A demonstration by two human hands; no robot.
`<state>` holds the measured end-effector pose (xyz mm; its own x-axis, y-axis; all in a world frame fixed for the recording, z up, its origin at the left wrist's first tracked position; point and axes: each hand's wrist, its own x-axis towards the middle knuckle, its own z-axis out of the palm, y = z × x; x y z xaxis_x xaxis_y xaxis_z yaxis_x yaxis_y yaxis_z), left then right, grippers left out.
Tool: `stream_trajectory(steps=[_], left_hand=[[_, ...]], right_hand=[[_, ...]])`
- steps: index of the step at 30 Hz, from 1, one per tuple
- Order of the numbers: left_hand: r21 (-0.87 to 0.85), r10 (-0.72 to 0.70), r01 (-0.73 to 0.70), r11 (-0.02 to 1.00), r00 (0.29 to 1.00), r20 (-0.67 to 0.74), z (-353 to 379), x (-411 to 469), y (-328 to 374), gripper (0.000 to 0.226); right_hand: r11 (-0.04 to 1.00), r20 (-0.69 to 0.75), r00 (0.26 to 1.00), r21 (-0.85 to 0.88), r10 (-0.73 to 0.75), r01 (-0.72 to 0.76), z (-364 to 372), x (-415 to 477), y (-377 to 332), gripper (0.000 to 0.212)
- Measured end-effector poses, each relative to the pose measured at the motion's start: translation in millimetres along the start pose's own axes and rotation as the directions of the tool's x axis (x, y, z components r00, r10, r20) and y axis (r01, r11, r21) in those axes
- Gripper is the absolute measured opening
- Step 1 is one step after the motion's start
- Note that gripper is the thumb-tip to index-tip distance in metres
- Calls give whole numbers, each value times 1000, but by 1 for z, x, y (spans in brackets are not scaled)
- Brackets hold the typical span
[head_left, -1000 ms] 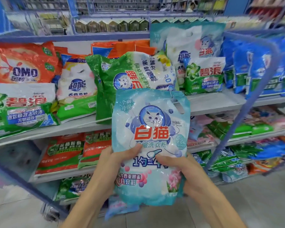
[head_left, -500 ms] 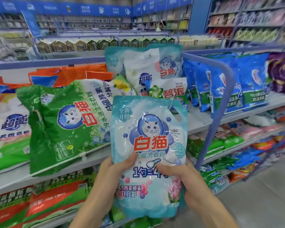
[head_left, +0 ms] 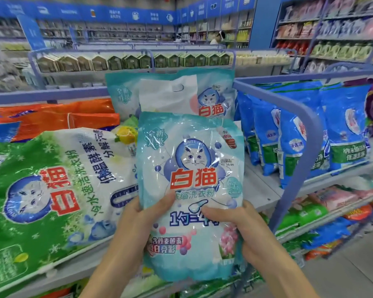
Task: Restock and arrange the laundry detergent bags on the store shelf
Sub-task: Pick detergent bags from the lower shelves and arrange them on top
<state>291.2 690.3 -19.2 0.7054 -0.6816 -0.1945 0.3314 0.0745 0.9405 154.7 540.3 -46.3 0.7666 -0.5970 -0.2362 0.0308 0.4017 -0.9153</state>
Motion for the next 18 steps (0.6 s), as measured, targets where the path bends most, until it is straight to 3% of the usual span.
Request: stream_trajectory(steps=[6,9,14,18], left_hand=[[46,142,-140,989,989,-48,46,31,20,40],[60,259,-256,965,964,-53,65,54,36,41],[70,429,-424,903,898,-97,68,86,54,46],[165,482,-462,871,869,-110,56,93,46,39]], right_hand=[[997,48,996,28,-76,75,-23,42,-47,86],[987,104,981,26,-161,159,-30,66,-80,75],[982,191,964,15,-185,186,-17,112,-109,93],[969,225,952,-88,-207,232,-15,131,-107,41]])
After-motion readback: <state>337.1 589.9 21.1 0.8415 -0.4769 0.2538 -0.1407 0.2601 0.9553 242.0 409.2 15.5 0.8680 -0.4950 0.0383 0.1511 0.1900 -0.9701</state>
